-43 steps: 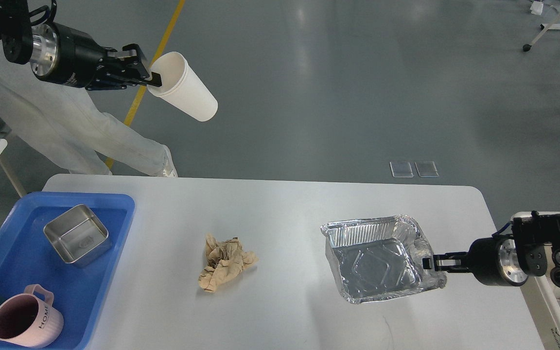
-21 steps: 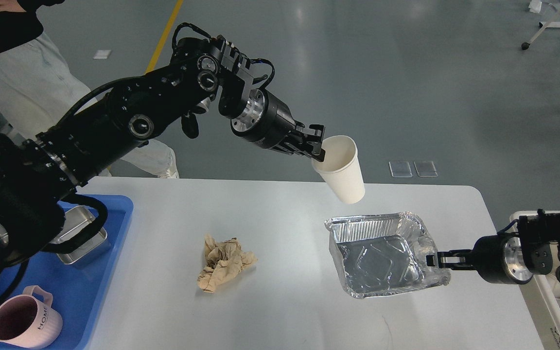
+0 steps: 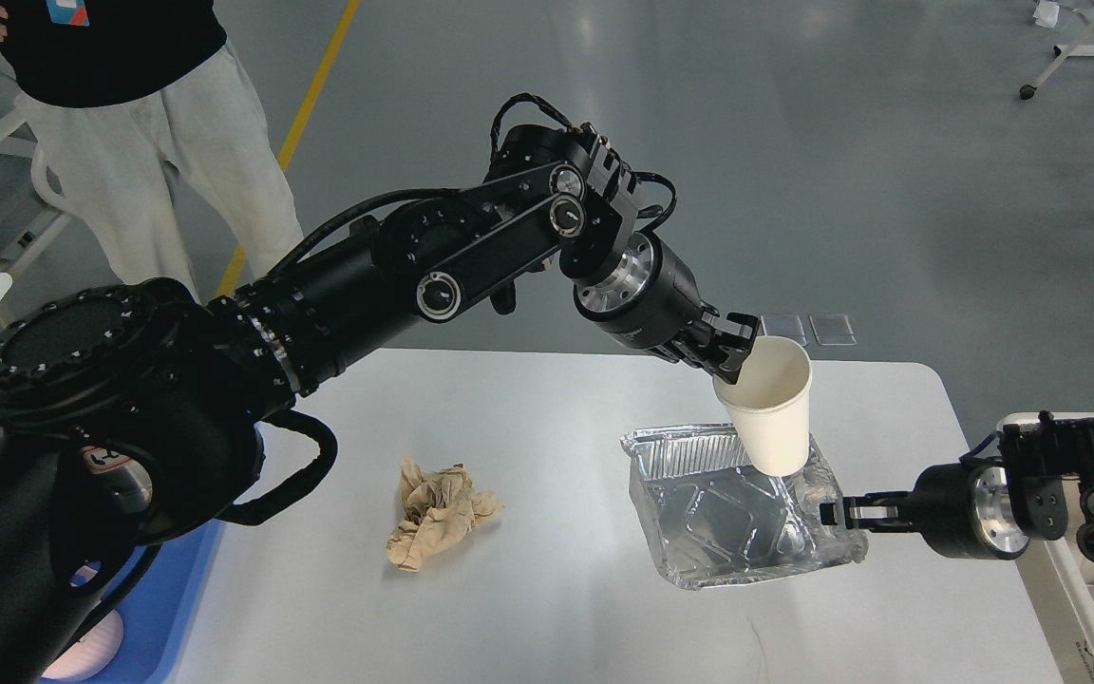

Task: Tidy desktop
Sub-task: 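Lower the paper cup into the foil tray and open the left gripper, then withdraw the left gripper back toward the blue tray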

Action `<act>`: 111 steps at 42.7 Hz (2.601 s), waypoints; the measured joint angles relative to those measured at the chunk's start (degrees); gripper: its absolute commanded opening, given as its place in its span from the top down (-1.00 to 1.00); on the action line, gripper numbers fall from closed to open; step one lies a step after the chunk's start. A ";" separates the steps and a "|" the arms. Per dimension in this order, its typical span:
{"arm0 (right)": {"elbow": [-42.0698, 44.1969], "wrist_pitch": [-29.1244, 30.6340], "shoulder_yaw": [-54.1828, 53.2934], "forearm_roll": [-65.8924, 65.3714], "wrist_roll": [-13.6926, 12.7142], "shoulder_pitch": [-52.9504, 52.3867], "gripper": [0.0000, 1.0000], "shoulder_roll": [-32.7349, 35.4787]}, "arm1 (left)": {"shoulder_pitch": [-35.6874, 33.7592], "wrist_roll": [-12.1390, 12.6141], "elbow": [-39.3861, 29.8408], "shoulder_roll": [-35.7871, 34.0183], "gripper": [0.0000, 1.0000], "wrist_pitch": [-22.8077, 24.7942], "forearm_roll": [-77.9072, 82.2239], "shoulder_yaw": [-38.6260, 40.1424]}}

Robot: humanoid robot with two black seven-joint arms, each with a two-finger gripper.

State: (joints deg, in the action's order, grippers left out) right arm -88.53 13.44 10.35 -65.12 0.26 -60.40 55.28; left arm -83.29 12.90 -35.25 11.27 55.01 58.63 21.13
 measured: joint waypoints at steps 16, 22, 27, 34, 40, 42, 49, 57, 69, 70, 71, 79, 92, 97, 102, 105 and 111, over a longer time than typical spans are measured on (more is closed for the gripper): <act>-0.68 0.01 -0.15 0.00 0.06 -0.38 1.00 0.32 | 2.40 0.10 -0.07 0.06 0.74 -0.01 0.07 -3.53; -0.83 0.01 -0.16 0.00 0.06 -0.47 1.00 0.35 | 3.50 0.44 -0.15 0.06 0.57 -0.01 -0.08 -3.70; -0.86 -0.07 -0.16 0.00 0.08 -0.59 1.00 0.35 | 4.12 0.62 -0.17 0.06 0.18 -0.45 -0.15 -3.85; -0.86 -0.07 -0.16 0.00 0.08 -0.60 1.00 0.59 | 4.17 0.70 -0.41 0.06 -0.13 -3.15 -0.75 -4.75; -0.86 -0.06 -0.16 0.00 0.08 -0.60 1.00 0.87 | 2.91 0.21 -0.98 -0.21 -0.20 -1.74 -2.30 -4.82; -0.86 -0.06 -0.16 0.00 0.08 -0.60 1.00 1.00 | 2.45 0.15 -1.12 -0.94 -0.29 -0.82 -3.39 -4.62; -0.72 -0.06 -0.16 0.00 0.08 -0.47 1.00 1.33 | 1.79 0.15 -1.23 -5.18 -0.50 -0.04 -7.17 -3.93; -0.67 -0.08 -0.17 0.00 0.08 -0.42 1.00 1.69 | 2.69 0.42 -2.32 -12.98 -0.57 0.02 -12.25 -2.93; -0.56 -0.08 -0.17 0.00 0.08 -0.34 1.00 1.61 | 8.55 0.64 -13.19 -31.84 -0.57 0.02 -12.90 -2.83; -0.53 -0.08 -0.17 -0.01 0.08 -0.33 1.00 1.59 | 8.89 0.63 -13.92 -33.00 -0.57 0.00 -12.91 -2.77; -0.53 -0.08 -0.17 -0.01 0.12 -0.33 1.00 1.55 | 9.24 0.61 -14.76 -34.43 -0.57 0.01 -12.95 -2.63; -0.34 -0.08 -0.16 -0.01 0.12 -0.24 1.00 1.29 | 13.80 0.46 -21.30 -46.65 -0.56 -0.93 -12.89 0.31; -0.23 -0.15 -0.15 0.00 0.09 0.10 1.00 1.29 | 29.32 -0.17 -30.37 -64.39 -0.55 -10.06 -12.33 10.79; -0.22 -0.28 -0.16 0.00 0.09 0.17 1.00 1.25 | 35.89 -0.31 -33.53 -66.68 -0.53 -15.39 -12.31 16.14; -0.22 -0.34 -0.12 0.00 0.09 0.19 1.00 1.28 | 44.58 -0.51 -37.72 -67.22 -0.51 -23.98 -12.33 24.80; -0.23 -0.35 -0.12 0.00 0.10 0.19 1.00 1.30 | 46.35 -0.98 -38.51 -67.05 -0.51 -25.83 -12.38 26.62; -0.23 -0.41 -0.12 0.00 0.09 0.35 1.00 1.38 | 55.49 -6.22 -41.33 -64.83 -0.57 -33.00 -12.53 34.57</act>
State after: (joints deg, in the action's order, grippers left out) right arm -88.76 13.02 10.23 -65.13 0.35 -60.05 56.66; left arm -27.80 6.68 -76.58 -53.56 22.01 46.10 55.70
